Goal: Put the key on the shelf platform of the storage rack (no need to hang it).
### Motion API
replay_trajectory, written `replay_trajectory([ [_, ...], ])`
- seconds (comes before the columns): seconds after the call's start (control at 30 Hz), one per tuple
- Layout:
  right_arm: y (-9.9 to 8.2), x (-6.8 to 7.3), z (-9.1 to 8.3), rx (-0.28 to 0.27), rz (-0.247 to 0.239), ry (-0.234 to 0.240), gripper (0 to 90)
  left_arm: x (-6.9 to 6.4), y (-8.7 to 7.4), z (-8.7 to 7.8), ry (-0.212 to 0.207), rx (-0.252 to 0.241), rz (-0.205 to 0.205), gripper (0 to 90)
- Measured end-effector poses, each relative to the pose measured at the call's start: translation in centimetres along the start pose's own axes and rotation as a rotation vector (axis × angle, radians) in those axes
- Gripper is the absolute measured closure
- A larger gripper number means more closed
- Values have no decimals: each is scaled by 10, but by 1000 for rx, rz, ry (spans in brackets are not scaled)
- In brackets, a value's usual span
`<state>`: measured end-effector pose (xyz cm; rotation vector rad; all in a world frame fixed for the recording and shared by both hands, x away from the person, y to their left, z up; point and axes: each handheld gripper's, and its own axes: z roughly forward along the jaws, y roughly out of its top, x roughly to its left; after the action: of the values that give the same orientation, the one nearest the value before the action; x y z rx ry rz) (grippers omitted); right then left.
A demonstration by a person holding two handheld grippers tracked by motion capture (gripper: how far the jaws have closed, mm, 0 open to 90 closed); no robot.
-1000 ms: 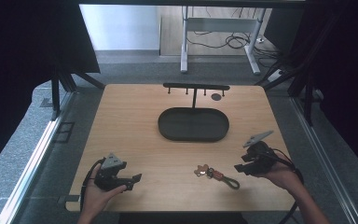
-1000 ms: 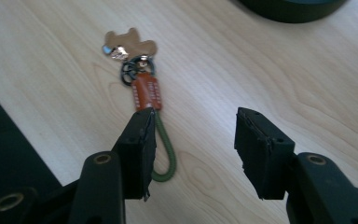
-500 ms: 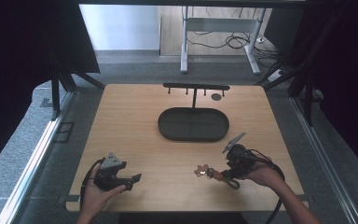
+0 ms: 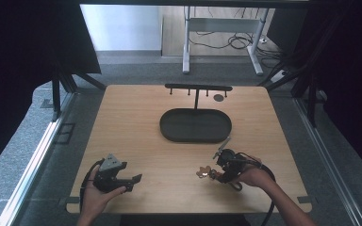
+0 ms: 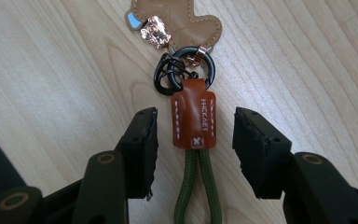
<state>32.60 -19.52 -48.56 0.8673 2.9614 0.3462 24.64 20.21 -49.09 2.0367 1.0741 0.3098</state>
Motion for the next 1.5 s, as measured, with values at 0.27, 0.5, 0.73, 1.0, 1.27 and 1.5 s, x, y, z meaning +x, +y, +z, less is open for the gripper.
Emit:
replay_trajectory([
  [0.27, 3, 1, 14, 40, -26, 3, 515, 2, -1, 1, 5, 4, -8, 221],
  [0.5, 4, 3, 17, 55, -42, -18, 559, 1, 0, -4, 24, -37, 2, 231],
  [0.73, 9, 0, 16, 66, -28, -14, 664, 0, 0, -6, 30, -45, 8, 232],
  [1.0, 6, -3, 13, 43, -9, 6, 671, -3, 1, -10, 35, -58, 4, 232],
  [1.27, 10, -8, -26, -55, 1, 17, 673, 0, 0, -9, 35, -56, -4, 232],
  [1.5, 16, -7, -50, -83, -12, -2, 673, 0, 1, -13, 32, -70, -5, 232],
])
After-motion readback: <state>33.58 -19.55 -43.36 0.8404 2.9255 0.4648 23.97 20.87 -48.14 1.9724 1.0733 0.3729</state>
